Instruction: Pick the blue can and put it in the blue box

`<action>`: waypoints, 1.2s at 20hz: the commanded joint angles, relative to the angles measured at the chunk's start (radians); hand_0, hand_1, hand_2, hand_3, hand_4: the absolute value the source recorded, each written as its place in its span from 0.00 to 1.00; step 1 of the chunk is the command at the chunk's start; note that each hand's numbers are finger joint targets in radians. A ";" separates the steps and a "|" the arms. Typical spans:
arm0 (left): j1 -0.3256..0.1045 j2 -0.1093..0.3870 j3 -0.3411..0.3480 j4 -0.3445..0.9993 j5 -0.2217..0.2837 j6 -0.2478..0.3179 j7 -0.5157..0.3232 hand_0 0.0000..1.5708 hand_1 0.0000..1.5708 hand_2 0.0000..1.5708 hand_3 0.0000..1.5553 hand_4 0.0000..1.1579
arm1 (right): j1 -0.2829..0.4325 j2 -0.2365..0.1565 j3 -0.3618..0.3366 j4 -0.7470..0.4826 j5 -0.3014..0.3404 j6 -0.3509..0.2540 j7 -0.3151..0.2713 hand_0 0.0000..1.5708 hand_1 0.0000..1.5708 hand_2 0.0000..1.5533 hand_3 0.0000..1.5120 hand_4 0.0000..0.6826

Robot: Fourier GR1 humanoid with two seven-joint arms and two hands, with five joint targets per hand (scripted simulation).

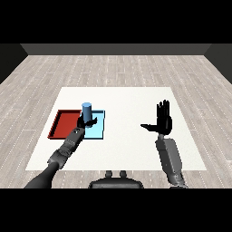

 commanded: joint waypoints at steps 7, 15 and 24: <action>0.046 0.041 0.019 0.148 -0.006 -0.190 0.084 0.86 0.86 0.79 0.26 0.52 | -0.019 -0.014 -0.022 0.025 -0.015 0.043 -0.007 0.00 0.00 0.00 0.00 0.00; 0.011 -0.025 -0.048 0.134 -0.098 0.085 0.032 0.00 0.00 0.00 0.00 0.00 | -0.015 -0.029 -0.058 0.041 -0.057 0.104 -0.016 0.00 0.00 0.00 0.00 0.00; 0.020 -0.006 0.100 -0.066 0.022 0.177 -0.264 0.00 0.00 0.00 0.00 0.00 | -0.016 -0.001 -0.039 -0.019 -0.049 0.081 -0.011 0.00 0.00 0.00 0.00 0.00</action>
